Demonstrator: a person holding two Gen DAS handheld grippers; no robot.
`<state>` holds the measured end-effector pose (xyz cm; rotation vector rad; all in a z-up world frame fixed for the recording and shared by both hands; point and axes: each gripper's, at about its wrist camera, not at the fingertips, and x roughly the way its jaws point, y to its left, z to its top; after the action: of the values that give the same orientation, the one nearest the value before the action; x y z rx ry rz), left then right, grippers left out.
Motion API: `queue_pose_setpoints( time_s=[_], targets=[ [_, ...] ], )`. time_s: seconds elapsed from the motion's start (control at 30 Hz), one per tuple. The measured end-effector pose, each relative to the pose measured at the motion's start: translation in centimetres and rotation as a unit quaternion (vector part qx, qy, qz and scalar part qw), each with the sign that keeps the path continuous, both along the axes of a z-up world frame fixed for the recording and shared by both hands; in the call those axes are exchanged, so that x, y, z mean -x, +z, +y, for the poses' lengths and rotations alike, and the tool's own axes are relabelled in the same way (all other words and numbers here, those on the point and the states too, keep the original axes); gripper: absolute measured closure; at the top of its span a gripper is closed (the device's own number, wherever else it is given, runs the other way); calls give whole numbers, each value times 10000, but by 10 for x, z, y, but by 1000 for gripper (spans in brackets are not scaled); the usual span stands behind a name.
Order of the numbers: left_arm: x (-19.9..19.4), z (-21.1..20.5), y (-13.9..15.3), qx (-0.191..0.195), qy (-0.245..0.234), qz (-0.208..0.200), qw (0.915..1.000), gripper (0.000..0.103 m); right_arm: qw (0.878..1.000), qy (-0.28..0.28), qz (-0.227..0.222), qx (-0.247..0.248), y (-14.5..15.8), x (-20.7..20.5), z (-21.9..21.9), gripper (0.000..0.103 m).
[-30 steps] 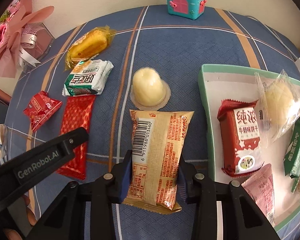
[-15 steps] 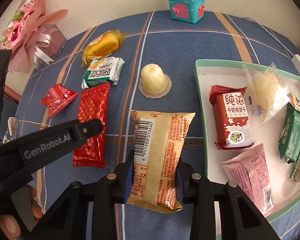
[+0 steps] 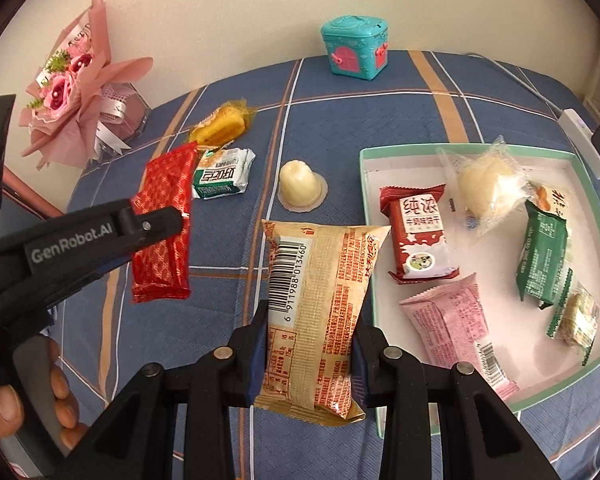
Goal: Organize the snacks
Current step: 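Grasp the red patterned wafer with the left tool while the right tool grasps the cream bar, then carry the red wafer with the left tool while the right tool carries the cream bar to the tray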
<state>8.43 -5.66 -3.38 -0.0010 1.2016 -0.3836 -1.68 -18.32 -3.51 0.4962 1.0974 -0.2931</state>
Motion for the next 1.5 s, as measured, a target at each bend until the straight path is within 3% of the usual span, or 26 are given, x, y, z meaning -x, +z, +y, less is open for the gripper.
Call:
queue_pose_setpoints(
  time_s=[0.07,0.3,0.7,1.03,1.5],
  targets=[
    [-14,-9,6,0,-8,-79,10000,59,10000,-52,-41,18,-3,-5,-2,66],
    [-7,-27,20,18,-193,-288,9994,59,9993,-337,-168,-10,5,5,-25,66],
    [18,-73,20,75,-790,-169,9967,59,9934,-1140,-101,4,-2,35,-82,66],
    [56,-130,14,-16,-1533,-138,9881,59,9819,-1883,-168,-86,-3,69,-136,66],
    [88,-178,0,-19,-2131,-161,9769,59,9707,-2384,-213,195,0,99,-177,66]
  ],
)
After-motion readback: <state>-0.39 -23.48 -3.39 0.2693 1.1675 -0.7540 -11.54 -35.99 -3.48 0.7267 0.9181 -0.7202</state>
